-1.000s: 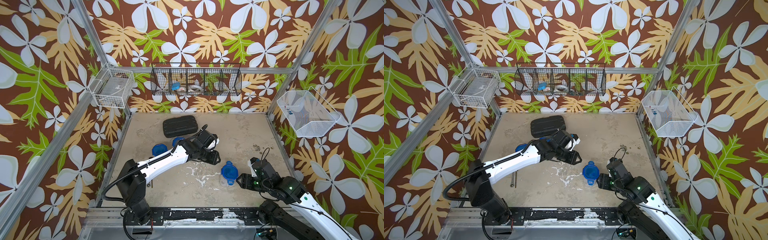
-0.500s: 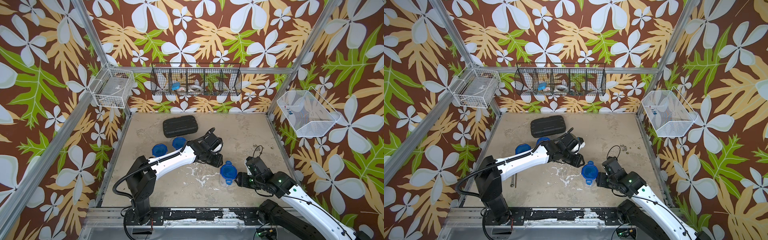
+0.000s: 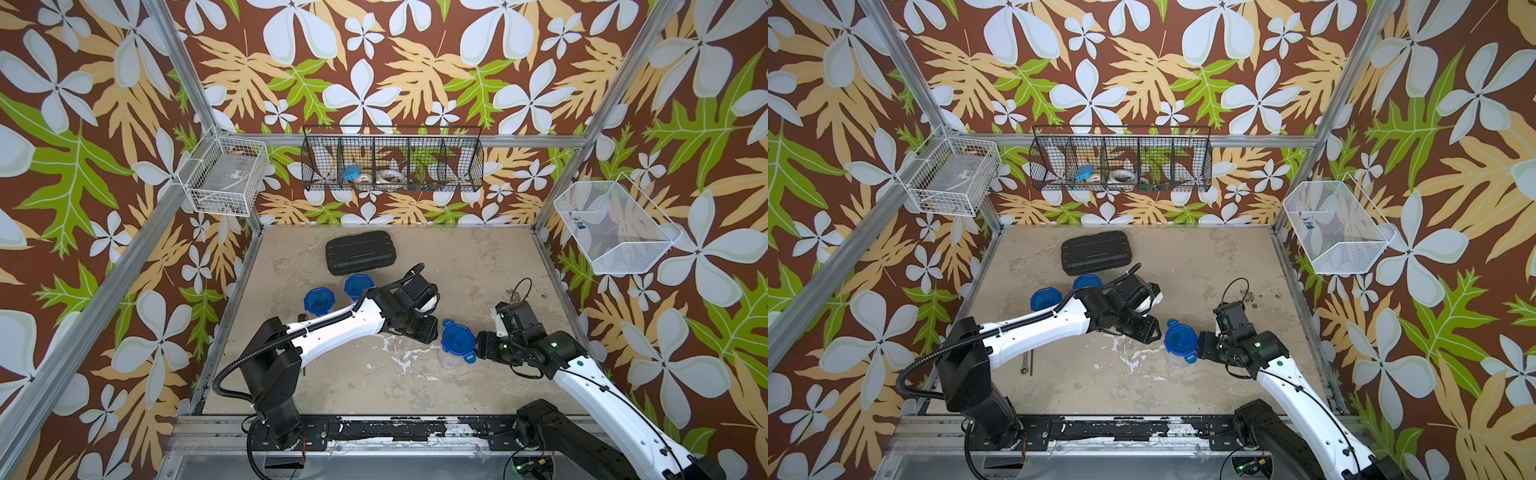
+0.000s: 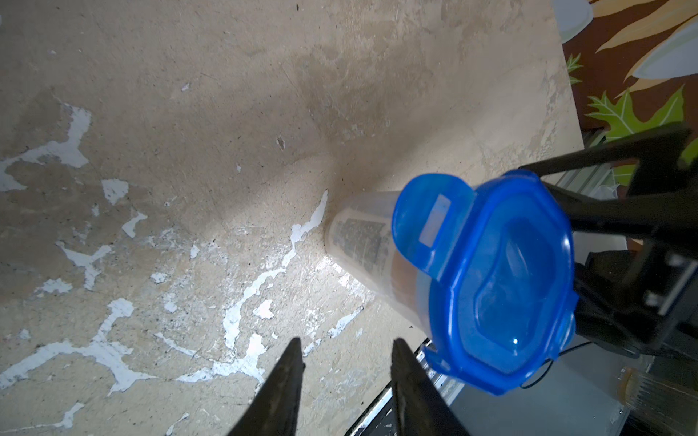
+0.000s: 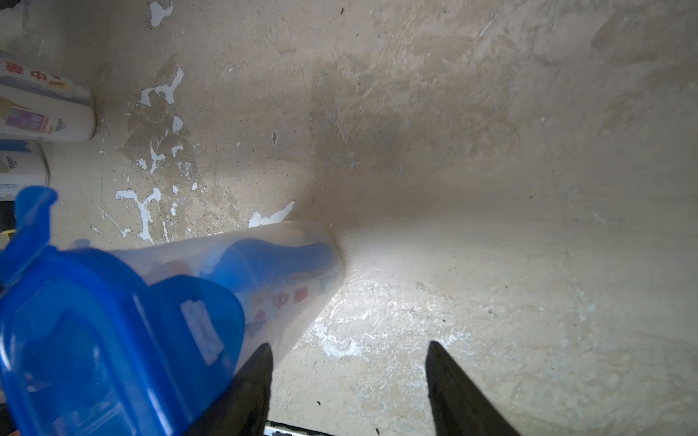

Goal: Pack away toiletry kits
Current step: Close the fastener on the container.

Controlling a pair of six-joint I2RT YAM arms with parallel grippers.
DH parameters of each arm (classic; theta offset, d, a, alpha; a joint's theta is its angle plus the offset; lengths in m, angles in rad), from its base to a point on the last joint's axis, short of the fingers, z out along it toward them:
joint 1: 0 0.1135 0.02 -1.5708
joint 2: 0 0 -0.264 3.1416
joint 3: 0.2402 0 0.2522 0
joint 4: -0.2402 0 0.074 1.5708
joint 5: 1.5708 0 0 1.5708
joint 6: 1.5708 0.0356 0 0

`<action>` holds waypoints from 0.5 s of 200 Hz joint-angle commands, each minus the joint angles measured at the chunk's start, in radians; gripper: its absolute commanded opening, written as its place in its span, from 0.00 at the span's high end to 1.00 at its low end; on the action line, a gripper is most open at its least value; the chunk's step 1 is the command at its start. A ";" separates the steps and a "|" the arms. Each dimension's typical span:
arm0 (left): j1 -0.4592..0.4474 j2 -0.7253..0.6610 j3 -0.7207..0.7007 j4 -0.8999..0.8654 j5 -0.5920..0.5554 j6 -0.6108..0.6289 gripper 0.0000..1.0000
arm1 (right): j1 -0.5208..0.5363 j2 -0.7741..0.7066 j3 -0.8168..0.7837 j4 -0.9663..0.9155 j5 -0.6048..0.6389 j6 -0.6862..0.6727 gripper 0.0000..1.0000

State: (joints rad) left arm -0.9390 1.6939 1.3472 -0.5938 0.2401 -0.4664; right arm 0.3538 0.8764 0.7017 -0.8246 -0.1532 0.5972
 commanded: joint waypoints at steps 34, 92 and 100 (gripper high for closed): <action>0.026 -0.028 0.067 -0.081 -0.042 0.027 0.52 | -0.036 -0.028 0.040 -0.054 0.019 -0.032 0.31; 0.019 0.072 0.259 -0.078 0.072 0.124 0.41 | -0.035 -0.080 0.110 -0.173 0.028 -0.018 0.30; 0.017 0.089 0.273 -0.072 0.077 0.129 0.40 | -0.035 -0.085 0.121 -0.184 0.021 -0.018 0.30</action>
State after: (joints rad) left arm -0.9165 1.7451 1.5772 -0.6628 0.2642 -0.3847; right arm 0.3191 0.8005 0.7948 -0.9440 -0.1333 0.5755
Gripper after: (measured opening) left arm 0.586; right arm 0.705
